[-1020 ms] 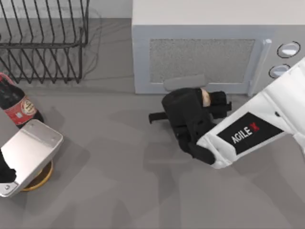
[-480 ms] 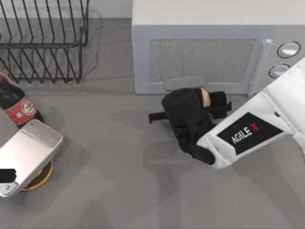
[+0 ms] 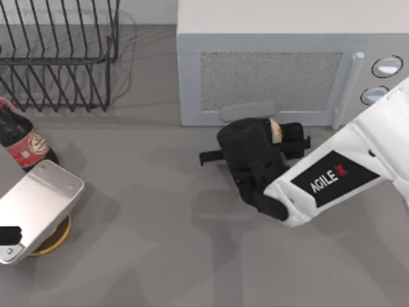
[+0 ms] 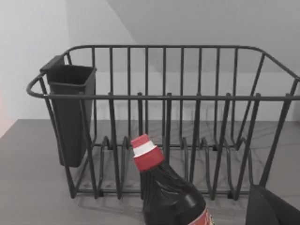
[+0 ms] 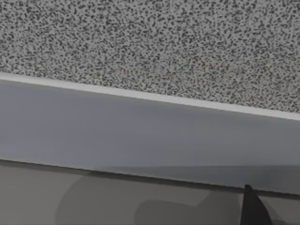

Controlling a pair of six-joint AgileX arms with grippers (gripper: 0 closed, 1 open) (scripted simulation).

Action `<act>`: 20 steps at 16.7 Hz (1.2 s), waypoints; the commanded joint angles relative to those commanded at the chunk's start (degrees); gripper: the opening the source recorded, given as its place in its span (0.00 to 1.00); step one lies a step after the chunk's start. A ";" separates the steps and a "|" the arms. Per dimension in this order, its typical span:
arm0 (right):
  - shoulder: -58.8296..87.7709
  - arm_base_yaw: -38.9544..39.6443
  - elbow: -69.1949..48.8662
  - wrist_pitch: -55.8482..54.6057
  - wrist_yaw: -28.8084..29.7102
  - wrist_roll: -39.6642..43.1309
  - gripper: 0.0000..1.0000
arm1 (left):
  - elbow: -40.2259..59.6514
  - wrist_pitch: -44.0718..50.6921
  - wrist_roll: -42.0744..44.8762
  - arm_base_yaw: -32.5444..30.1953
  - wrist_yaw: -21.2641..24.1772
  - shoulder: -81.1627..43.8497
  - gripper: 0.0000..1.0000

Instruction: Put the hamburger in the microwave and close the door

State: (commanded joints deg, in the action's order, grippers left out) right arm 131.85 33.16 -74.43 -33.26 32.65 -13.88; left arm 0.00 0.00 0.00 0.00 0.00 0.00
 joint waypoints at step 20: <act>0.00 0.00 0.00 0.00 0.00 0.00 1.00 | -2.70 -27.01 0.42 16.25 16.44 -24.23 0.00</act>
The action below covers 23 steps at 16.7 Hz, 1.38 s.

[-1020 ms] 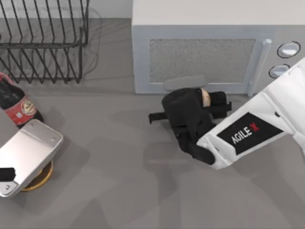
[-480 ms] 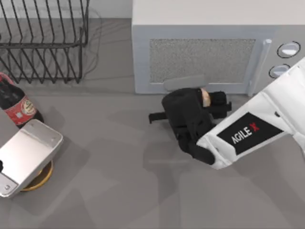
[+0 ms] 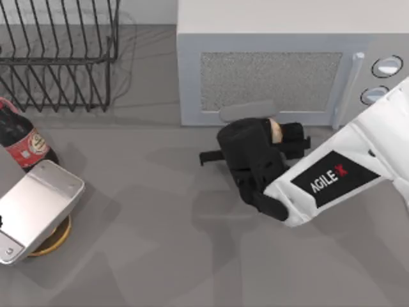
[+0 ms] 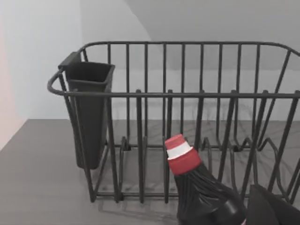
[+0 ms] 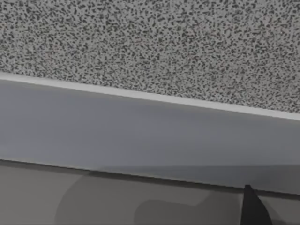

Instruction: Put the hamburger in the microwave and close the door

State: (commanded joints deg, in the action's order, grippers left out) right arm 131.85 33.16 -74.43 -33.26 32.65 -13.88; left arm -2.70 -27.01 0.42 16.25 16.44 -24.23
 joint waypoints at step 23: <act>0.00 0.00 0.00 0.00 0.00 0.00 1.00 | 4.83 34.36 -0.43 -8.11 -8.45 29.34 0.00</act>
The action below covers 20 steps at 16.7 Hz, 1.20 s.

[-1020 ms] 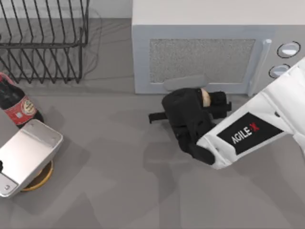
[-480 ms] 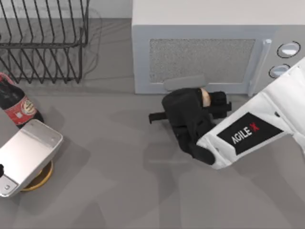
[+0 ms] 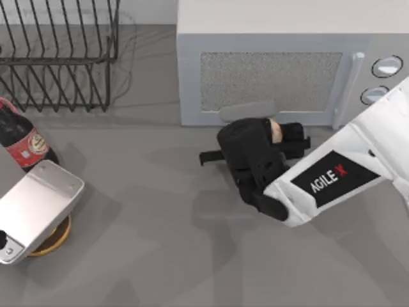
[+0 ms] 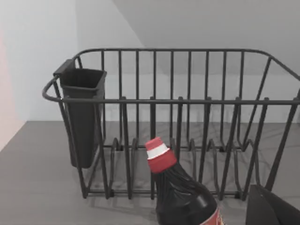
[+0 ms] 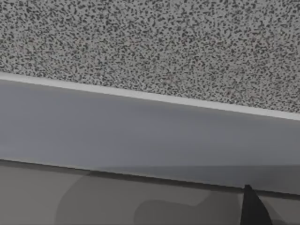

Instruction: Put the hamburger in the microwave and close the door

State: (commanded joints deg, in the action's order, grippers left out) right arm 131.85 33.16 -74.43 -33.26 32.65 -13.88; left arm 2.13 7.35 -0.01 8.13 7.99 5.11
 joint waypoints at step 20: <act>0.00 0.00 0.00 0.00 0.00 0.00 1.00 | 47.09 16.37 -17.14 -26.34 -18.07 -58.21 0.00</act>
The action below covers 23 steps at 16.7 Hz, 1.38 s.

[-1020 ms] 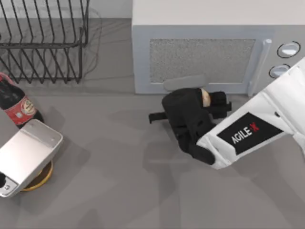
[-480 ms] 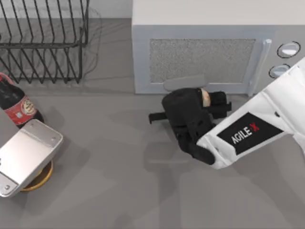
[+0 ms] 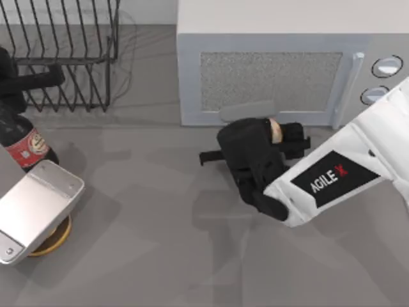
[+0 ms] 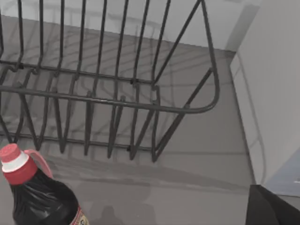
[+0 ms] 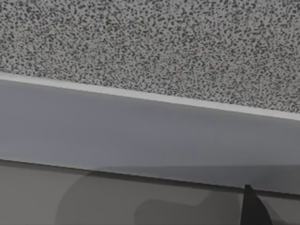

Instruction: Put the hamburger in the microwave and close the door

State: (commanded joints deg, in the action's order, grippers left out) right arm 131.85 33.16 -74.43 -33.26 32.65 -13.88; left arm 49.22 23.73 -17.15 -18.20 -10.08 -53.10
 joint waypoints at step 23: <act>0.00 0.00 0.00 0.00 0.00 0.00 1.00 | 45.34 10.30 -17.31 -27.96 -19.43 -62.07 0.00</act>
State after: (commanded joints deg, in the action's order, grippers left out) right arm 131.85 33.16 -74.43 -33.26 32.65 -13.88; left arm 94.56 34.02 -34.46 -46.16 -29.51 -115.16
